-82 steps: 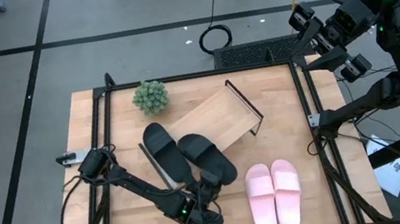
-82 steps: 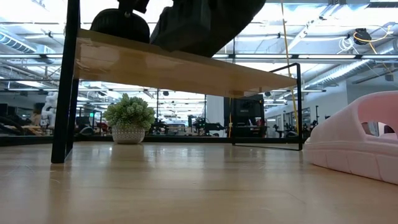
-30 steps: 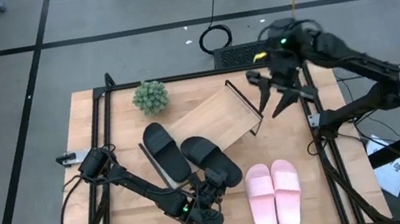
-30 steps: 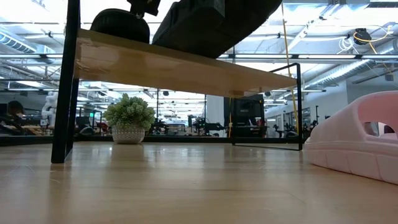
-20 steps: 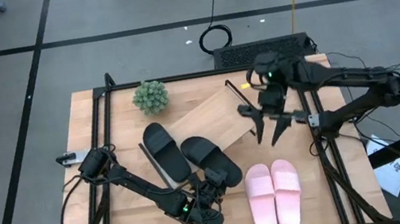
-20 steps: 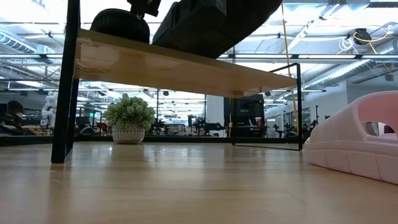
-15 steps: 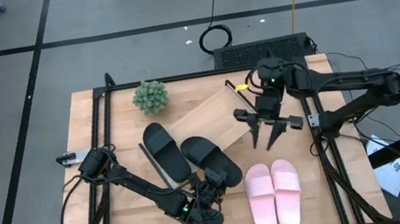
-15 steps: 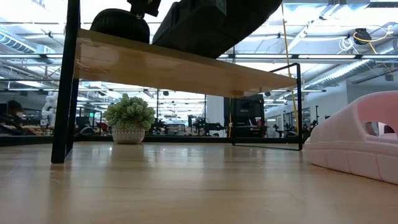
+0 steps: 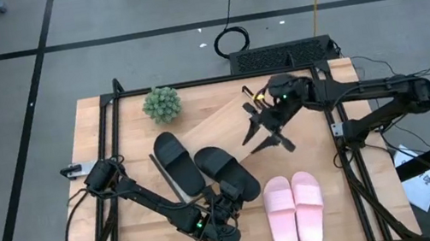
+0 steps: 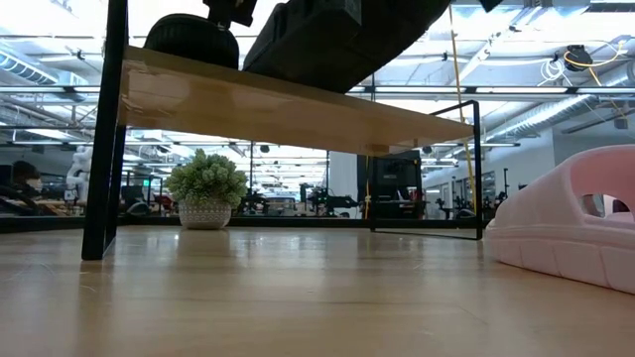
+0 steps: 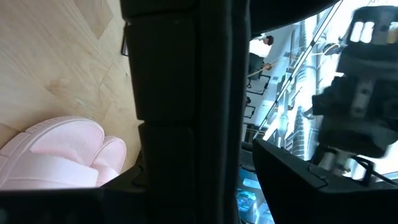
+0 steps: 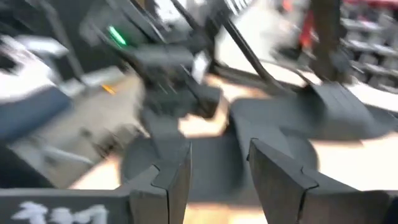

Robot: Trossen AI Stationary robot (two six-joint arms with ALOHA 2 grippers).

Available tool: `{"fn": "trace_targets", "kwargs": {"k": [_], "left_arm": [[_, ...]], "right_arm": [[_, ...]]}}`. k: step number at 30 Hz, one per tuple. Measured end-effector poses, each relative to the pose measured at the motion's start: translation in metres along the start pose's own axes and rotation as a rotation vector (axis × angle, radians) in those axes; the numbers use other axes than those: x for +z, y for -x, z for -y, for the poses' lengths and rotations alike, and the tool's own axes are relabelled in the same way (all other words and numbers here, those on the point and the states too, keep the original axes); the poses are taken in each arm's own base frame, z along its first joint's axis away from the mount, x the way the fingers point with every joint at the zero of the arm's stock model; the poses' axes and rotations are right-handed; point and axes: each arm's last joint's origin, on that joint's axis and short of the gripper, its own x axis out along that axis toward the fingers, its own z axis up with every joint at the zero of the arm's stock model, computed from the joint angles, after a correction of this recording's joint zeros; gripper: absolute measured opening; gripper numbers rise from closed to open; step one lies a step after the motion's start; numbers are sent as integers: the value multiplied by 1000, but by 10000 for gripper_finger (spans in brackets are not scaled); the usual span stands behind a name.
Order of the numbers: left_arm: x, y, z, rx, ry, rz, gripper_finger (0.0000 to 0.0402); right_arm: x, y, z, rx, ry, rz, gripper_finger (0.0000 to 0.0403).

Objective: Pick and place slides into the shelf
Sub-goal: Put the black slide on the shelf

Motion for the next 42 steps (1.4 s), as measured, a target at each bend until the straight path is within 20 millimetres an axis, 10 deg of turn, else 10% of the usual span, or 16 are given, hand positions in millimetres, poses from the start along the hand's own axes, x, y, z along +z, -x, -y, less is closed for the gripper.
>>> {"fn": "trace_targets", "kwargs": {"k": [42], "left_arm": [[1, -1, 0, -12, -30, 16, 204]], "right_arm": [[-19, -56, -5, -172, -26, -166, 151]]}}
